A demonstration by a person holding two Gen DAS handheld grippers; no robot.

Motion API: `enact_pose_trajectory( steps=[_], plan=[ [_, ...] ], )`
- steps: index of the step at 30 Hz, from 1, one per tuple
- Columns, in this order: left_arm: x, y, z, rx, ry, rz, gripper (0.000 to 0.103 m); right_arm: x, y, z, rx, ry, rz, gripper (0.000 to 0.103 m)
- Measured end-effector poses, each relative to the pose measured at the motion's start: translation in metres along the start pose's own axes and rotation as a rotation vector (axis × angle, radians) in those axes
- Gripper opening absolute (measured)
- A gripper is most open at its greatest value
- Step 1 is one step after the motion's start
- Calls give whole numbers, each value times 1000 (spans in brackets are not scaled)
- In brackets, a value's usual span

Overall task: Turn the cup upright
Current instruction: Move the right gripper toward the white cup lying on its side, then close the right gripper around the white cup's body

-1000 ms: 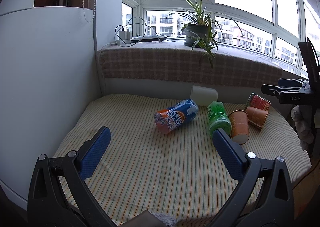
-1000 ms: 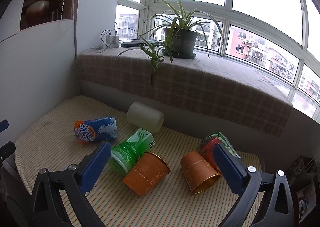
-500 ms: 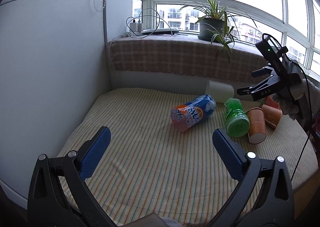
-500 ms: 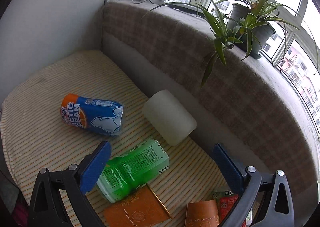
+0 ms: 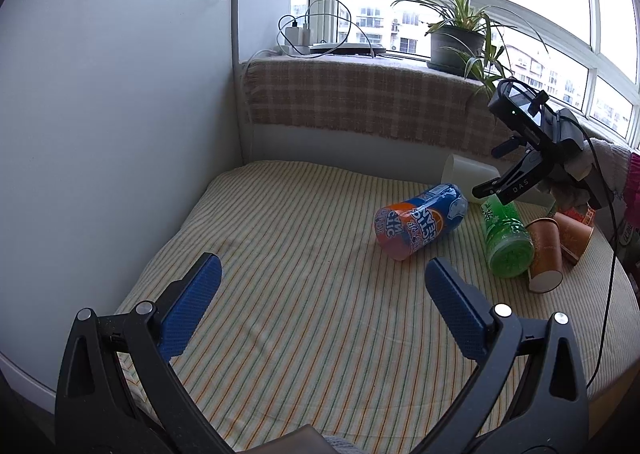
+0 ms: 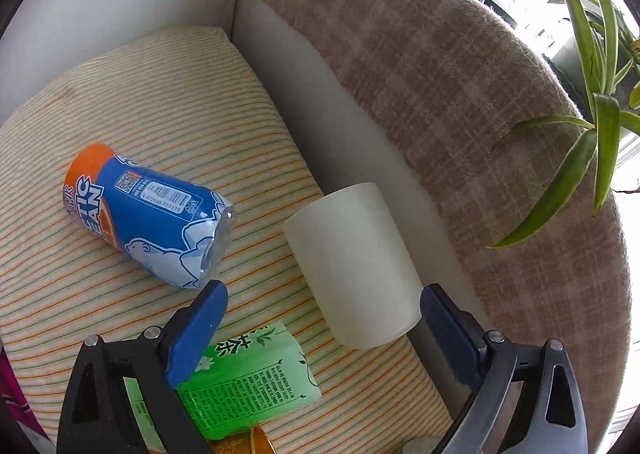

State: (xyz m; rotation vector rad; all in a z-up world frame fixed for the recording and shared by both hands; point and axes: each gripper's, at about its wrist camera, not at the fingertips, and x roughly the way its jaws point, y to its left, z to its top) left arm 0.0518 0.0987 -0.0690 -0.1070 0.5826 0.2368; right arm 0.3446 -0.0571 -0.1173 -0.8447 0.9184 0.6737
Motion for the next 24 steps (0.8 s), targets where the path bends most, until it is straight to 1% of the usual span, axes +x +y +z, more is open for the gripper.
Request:
enact_pose_trajectory(
  steps=[3, 12, 16, 21, 24],
  plan=[
    [4, 4, 1, -8, 4, 11, 103, 8, -4, 7, -23, 27, 3, 98],
    [12, 9, 1, -14, 18, 19, 103, 42, -1, 20, -97, 100, -30, 97],
    [14, 11, 2, -16, 22, 26, 103, 59, -3, 22, -98, 124, -42, 94],
    [16, 13, 1, -21, 28, 33, 103, 74, -3, 21, -115, 144, -60, 85],
    [17, 12, 1, -19, 30, 34, 103, 81, -4, 22, -114, 141, -60, 84]
  ],
)
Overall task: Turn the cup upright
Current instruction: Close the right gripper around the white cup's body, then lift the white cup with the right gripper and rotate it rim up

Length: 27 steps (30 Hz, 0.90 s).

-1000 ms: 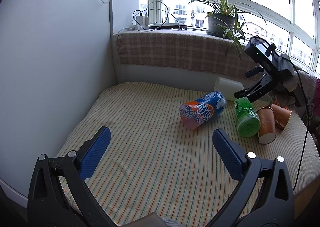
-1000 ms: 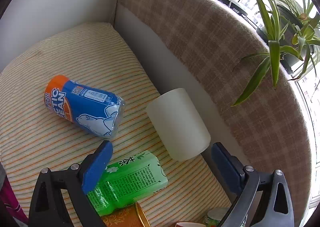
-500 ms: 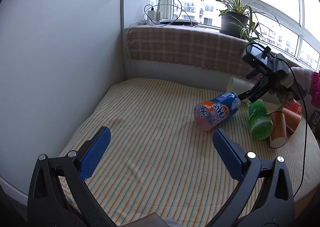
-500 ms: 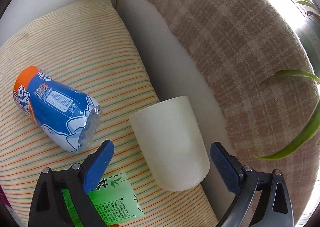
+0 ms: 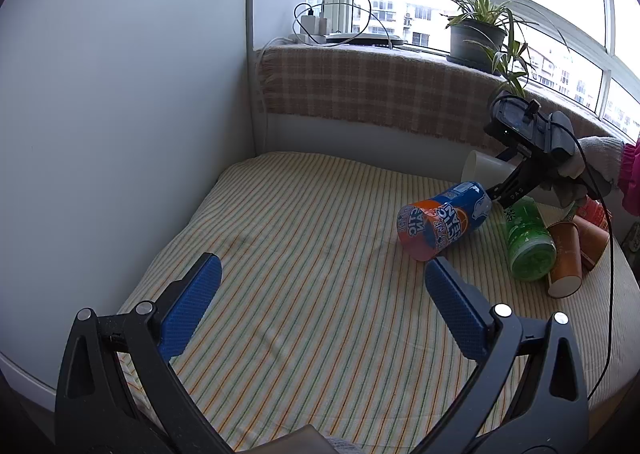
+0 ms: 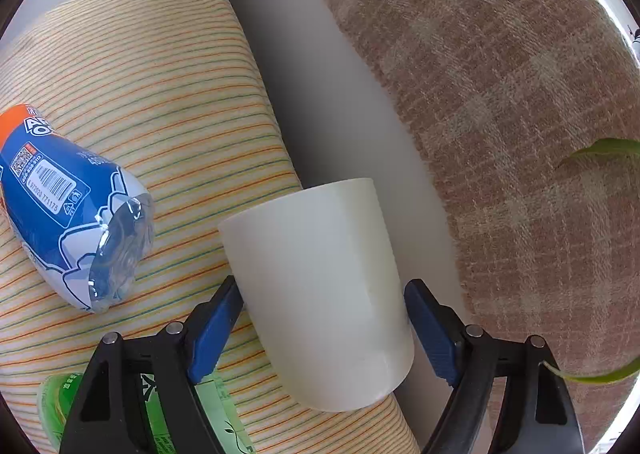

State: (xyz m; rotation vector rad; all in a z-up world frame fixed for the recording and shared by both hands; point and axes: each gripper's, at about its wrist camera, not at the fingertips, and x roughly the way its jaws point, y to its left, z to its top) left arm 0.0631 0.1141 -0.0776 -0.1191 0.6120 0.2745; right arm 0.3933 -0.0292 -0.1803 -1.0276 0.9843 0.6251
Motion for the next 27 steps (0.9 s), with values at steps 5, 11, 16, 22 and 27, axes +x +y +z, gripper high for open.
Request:
enact_pose_trajectory(
  steps=[5, 11, 16, 22, 27],
  plan=[
    [0, -1, 0, 3, -1, -3, 103, -1, 0, -3, -24, -1, -19, 82],
    [-2, -3, -1, 6, -9, -9, 103, -11, 5, -3, -31, -25, -46, 81],
    [-7, -4, -1, 5, -18, -17, 103, -32, 5, -3, -34, -54, -65, 79],
    [-19, -3, -2, 4, -35, -26, 103, -60, 5, 4, -28, -102, -83, 78],
    [-35, -2, -1, 3, -62, -33, 103, -97, 16, 6, -26, -163, -90, 78]
  ],
)
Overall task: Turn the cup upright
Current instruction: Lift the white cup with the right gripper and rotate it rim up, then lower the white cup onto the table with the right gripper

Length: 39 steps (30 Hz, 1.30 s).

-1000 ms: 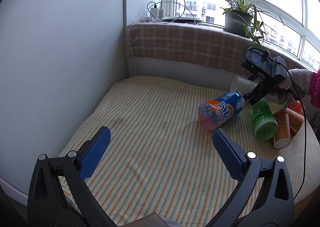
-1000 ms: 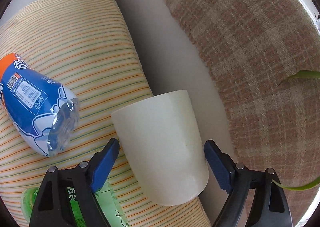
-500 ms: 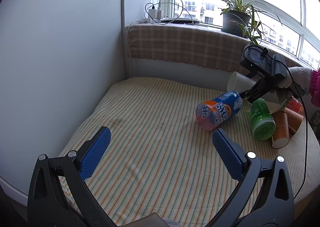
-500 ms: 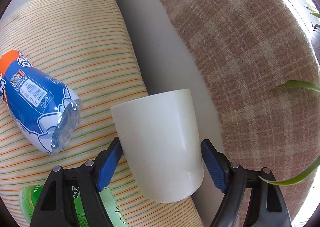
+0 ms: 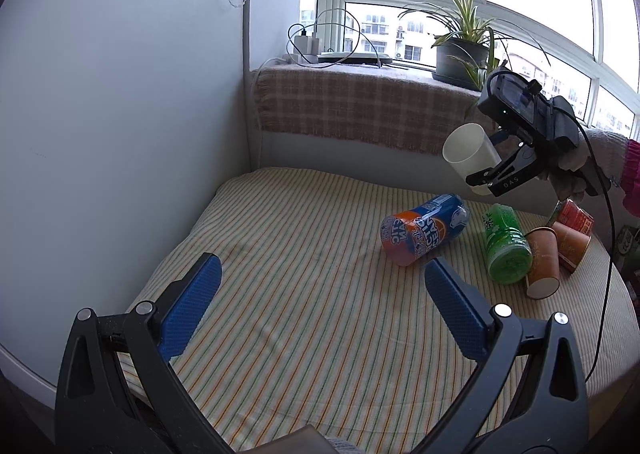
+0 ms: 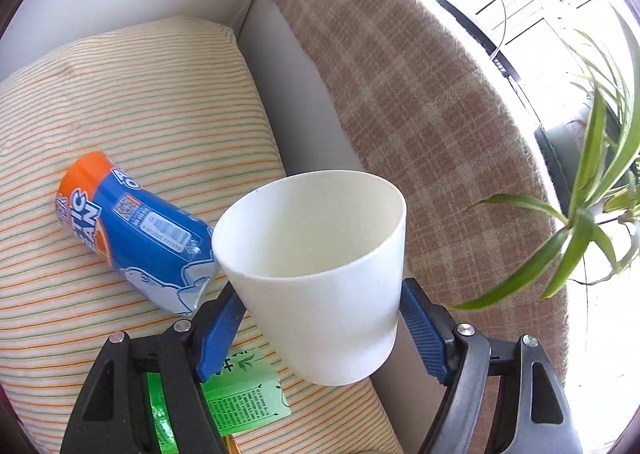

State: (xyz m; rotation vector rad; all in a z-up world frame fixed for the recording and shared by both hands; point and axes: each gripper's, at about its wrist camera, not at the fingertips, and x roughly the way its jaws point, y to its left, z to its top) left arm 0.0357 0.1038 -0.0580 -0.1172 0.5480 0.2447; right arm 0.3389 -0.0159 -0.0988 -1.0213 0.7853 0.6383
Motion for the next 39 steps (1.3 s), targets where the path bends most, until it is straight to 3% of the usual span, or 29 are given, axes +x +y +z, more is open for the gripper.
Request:
enact_pose_trajectory(
  steps=[10, 19, 24, 31, 39],
  plan=[
    [-32, 3, -1, -2, -49, -20, 103, -102, 34, -12, 71, -188, 59, 78],
    [-54, -1, -3, 11, -82, -40, 103, -171, 81, -66, 252, -308, 187, 78],
    [-57, -7, -4, 17, -77, -62, 103, -174, 96, -99, 420, -322, 291, 78],
    [-60, -17, -5, 29, -60, -113, 103, -151, 102, -144, 753, -262, 498, 78],
    [-48, -18, -6, -2, 38, -221, 103, -105, 118, -179, 999, -170, 752, 79]
  ],
)
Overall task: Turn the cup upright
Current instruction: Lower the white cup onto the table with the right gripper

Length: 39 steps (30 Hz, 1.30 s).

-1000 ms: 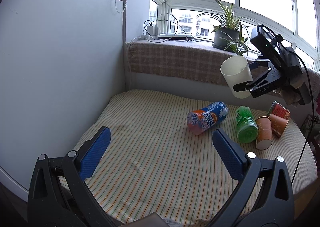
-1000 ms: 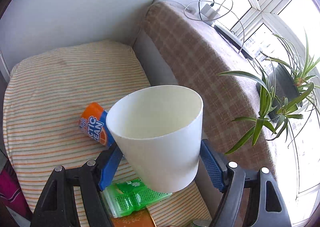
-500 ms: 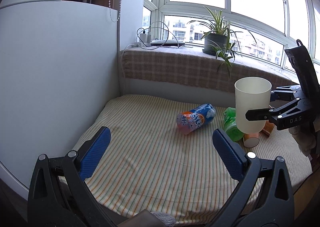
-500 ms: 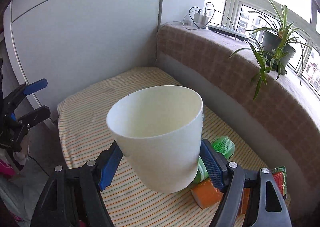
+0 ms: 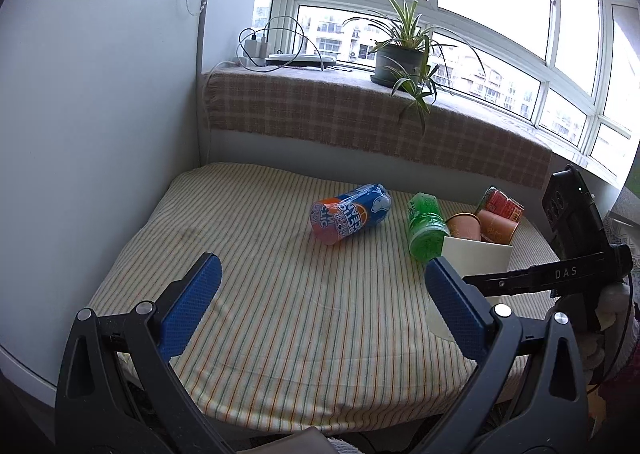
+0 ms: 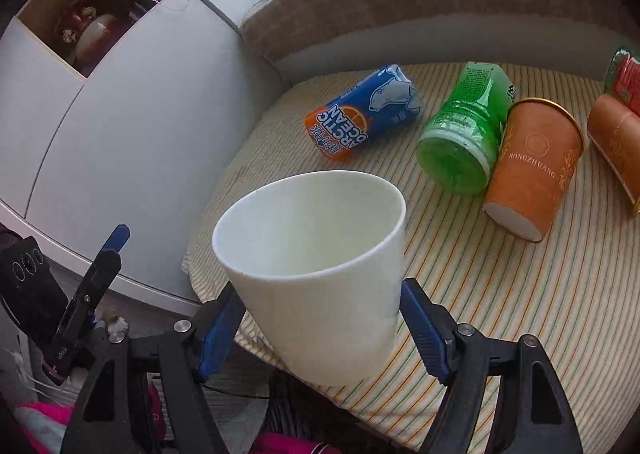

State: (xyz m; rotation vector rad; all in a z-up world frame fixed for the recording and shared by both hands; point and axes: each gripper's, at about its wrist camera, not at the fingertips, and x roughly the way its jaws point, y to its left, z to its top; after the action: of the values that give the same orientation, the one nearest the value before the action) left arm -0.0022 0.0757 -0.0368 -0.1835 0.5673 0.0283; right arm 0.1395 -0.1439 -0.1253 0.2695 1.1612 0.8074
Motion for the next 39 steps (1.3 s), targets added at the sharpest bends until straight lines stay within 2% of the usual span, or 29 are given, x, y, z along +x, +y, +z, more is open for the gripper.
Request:
enact_pose_trajectory(
  steps=[4, 11, 15, 18, 23, 26, 28, 30, 33, 36, 39],
  plan=[
    [13, 2, -2, -42, 70, -83, 103, 15, -20, -4, 116, 46, 40, 79],
    [34, 2, -5, -101, 154, -163, 101, 37, -46, -1, 219, 74, 84, 79],
    [42, 3, -7, -115, 184, -180, 101, 39, -45, 6, 214, 63, 66, 79],
    [49, 3, -8, -125, 211, -200, 101, 37, -42, 10, 204, 50, 58, 89],
    [68, 1, -7, -176, 284, -273, 97, 16, -33, 4, 145, -21, 40, 89],
    [85, -3, -4, -203, 337, -327, 97, -9, -20, -11, 68, -105, -38, 89],
    [99, -6, -3, -233, 383, -366, 97, -27, -9, -25, -4, -172, -137, 89],
    [114, -10, -4, -267, 434, -409, 97, -43, 2, -42, -66, -239, -240, 95],
    [136, -19, -6, -300, 496, -443, 97, -66, 12, -66, -120, -324, -363, 98],
    [154, -27, -9, -318, 551, -473, 97, -82, 18, -83, -151, -380, -435, 101],
    [166, -34, -10, -326, 581, -482, 97, -97, 16, -96, -143, -406, -460, 102]
  ],
)
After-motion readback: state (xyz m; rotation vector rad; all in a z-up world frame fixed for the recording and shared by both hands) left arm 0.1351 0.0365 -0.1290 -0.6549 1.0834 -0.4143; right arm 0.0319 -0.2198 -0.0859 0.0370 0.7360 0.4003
